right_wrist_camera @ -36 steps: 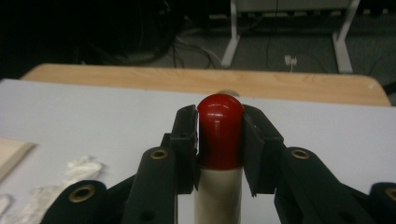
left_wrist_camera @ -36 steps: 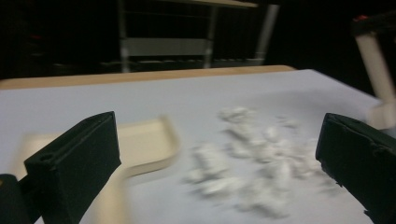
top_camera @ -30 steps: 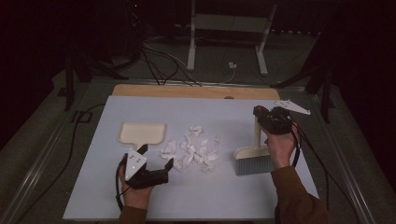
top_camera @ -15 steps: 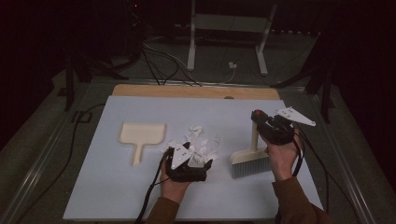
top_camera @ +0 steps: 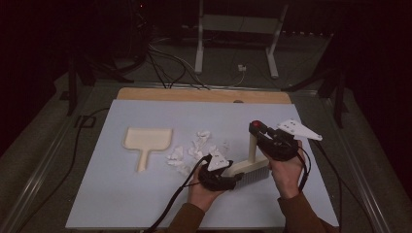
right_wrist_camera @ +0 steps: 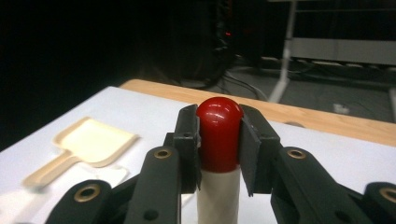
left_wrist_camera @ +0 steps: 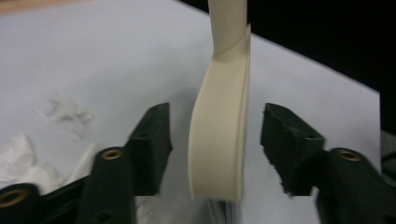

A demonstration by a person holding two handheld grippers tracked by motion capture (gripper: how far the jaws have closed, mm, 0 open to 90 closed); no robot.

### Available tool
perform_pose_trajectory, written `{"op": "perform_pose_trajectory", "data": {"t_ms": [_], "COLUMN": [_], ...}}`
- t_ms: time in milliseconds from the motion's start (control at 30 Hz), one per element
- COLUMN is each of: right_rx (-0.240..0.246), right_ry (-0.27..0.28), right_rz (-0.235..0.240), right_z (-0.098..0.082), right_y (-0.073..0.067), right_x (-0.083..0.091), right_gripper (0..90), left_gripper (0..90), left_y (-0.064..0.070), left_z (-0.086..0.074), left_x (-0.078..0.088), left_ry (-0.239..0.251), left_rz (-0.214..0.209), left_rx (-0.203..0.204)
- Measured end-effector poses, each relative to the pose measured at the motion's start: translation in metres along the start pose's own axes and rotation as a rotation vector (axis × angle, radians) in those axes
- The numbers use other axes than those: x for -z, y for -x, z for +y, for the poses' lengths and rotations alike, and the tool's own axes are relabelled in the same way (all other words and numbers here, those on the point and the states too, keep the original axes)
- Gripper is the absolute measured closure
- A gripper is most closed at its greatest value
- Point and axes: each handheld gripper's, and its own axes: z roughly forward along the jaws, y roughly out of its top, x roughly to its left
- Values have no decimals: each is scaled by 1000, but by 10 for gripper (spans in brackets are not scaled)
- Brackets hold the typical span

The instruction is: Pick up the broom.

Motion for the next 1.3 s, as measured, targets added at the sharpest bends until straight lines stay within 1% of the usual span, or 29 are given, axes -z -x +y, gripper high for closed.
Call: {"op": "perform_pose_trajectory", "data": {"t_ms": [33,100,133,167,200,233,267,300,333,400,433,500,567,600,633,700,733,800,867,933,967,1000,1133,1200,1300], "right_rx": [2,14,14,18,18,18,30,32,29,13,12,-1,9,13,18,22,17,8,4,-17,-30,-31,-3,14,34], "right_ry": [0,0,0,7,12,12,22,23,17,-6,-18,-36,-55,-65,-69,-65,-63,-71,-75,-103,-130,-156,-180,-187,-188], "right_rz": [5,8,8,11,15,15,24,24,28,38,33,62,81,94,109,138,167,218,246,278,286,293,366,390,411], "right_z": [0,-1,-1,-2,-3,-3,-4,-4,-4,-3,-4,-5,-6,-7,-9,-12,-14,-18,-22,-24,-25,-26,-30,-31,-33], "right_y": [-1,-3,-3,-3,-3,-3,-1,-1,1,4,6,11,14,16,18,22,24,29,34,38,39,40,40,39,38], "right_x": [0,1,1,1,1,1,1,1,1,0,0,-1,-2,-3,-4,-5,-5,-8,-9,-10,-10,-9,-8,-8,-9], "right_gripper": [715,715,715,713,710,710,565,452,371,224,187,100,41,23,5,0,0,0,0,0,1,2,1,0,0], "left_gripper": [503,603,603,661,683,683,691,693,694,694,695,695,695,695,696,696,696,696,697,696,696,697,697,697,697], "left_y": [-1,-4,-5,-6,-6,-5,-6,-6,-5,-5,-5,-4,-4,-4,-4,-3,-3,-3,-3,-4,-4,-5,-6,-7,-8], "left_z": [-1,-2,-2,-2,-2,-2,-2,-2,-2,-2,-2,-2,-2,-2,-1,-1,0,0,0,1,1,2,3,3,4], "left_x": [-3,-6,-7,-7,-6,-6,-5,-5,-4,-4,-4,-3,-2,-2,-1,1,1,2,4,6,8,9,16,19,24], "left_ry": [-10,-29,-33,-37,-39,-41,-46,-49,-52,-54,-56,-56,-57,-57,-58,-56,-57,-56,-56,-56,-53,-53,-49,-53,-55], "left_rz": [-3,-33,-43,-58,-76,-72,-73,-81,-83,-84,-84,-87,-92,-92,-104,-111,-119,-121,-124,-123,-129,-133,-147,-151,-154], "left_rx": [7,14,10,11,15,12,13,14,8,13,14,16,22,22,35,31,31,30,28,26,28,24,8,-3,-14]}}
